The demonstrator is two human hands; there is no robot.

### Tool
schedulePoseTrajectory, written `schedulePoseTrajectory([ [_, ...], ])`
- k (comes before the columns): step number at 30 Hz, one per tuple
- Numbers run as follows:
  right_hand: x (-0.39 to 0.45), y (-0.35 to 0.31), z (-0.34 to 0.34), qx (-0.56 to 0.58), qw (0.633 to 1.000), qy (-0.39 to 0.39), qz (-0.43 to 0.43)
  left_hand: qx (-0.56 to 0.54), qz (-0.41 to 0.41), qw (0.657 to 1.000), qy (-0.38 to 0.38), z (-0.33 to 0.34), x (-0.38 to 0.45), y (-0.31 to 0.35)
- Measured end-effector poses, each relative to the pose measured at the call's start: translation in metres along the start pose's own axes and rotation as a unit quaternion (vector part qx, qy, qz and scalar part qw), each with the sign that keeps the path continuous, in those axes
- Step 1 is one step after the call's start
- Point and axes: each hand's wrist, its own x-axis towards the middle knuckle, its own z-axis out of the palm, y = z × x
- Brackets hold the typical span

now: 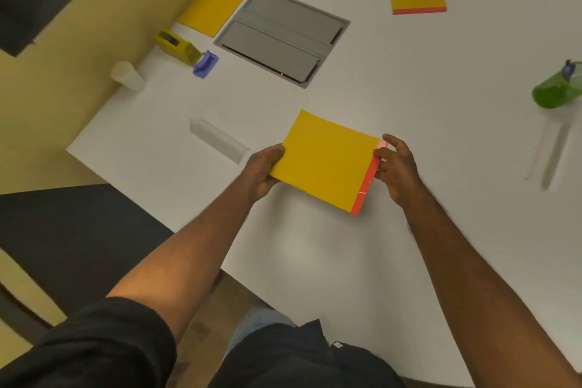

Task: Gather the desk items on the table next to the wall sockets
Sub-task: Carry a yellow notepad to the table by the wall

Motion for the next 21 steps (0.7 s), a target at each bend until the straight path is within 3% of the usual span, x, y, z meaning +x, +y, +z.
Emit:
schedulePoseTrajectory([
  [8, 0.061, -0.027, 0.106, 0.086, 0.996, 0.003, 0.015, -0.048, -0.004, 0.999, -0.004, -0.071, 0.060, 0.060],
  [16, 0.105, -0.034, 0.212, -0.009, 0.999, -0.016, 0.029, -0.117, 0.023, 0.993, 0.008, -0.133, 0.125, 0.123],
  [21, 0.139, -0.049, 0.262, 0.013, 0.999, -0.024, 0.043, -0.175, 0.039, 0.984, 0.014, -0.159, 0.162, 0.156],
])
